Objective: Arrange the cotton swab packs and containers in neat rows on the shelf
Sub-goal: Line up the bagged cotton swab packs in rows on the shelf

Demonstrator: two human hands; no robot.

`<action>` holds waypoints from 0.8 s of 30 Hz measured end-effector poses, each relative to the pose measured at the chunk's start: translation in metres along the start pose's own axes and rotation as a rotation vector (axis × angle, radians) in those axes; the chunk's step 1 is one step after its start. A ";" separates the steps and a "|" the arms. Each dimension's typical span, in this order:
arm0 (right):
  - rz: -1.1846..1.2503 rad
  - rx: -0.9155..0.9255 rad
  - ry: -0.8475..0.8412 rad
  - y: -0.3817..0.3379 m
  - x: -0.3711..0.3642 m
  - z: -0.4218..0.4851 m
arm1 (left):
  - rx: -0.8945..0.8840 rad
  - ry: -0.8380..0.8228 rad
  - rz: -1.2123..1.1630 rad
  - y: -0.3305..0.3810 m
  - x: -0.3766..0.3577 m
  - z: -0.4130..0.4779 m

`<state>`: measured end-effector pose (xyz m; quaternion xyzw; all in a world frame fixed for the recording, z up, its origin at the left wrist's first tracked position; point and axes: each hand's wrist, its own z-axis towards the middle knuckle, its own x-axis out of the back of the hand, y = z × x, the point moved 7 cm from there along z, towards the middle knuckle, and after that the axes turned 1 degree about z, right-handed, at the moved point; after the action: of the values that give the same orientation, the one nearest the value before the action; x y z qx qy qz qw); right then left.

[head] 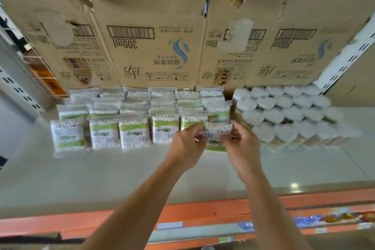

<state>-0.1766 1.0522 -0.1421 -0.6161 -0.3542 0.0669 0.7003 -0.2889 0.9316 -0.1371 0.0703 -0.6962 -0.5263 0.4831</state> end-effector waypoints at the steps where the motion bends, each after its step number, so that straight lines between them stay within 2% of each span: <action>1: -0.006 0.015 -0.007 0.001 0.000 0.002 | -0.003 0.010 0.018 0.001 -0.002 0.001; 12: -0.054 0.051 -0.071 0.009 -0.002 0.014 | -0.034 0.141 0.104 0.003 -0.019 0.005; 16: -0.176 0.081 -0.146 0.008 -0.001 0.012 | -0.003 0.096 0.071 -0.004 -0.026 -0.002; 20: -0.191 0.111 -0.173 0.009 0.000 0.012 | -0.026 0.049 0.106 -0.006 -0.036 -0.008; 24: -0.174 0.128 -0.173 0.011 0.000 0.013 | -0.042 0.098 0.130 -0.003 -0.035 -0.007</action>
<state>-0.1803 1.0656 -0.1519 -0.5289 -0.4604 0.0812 0.7083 -0.2668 0.9472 -0.1601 0.0405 -0.6637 -0.5043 0.5509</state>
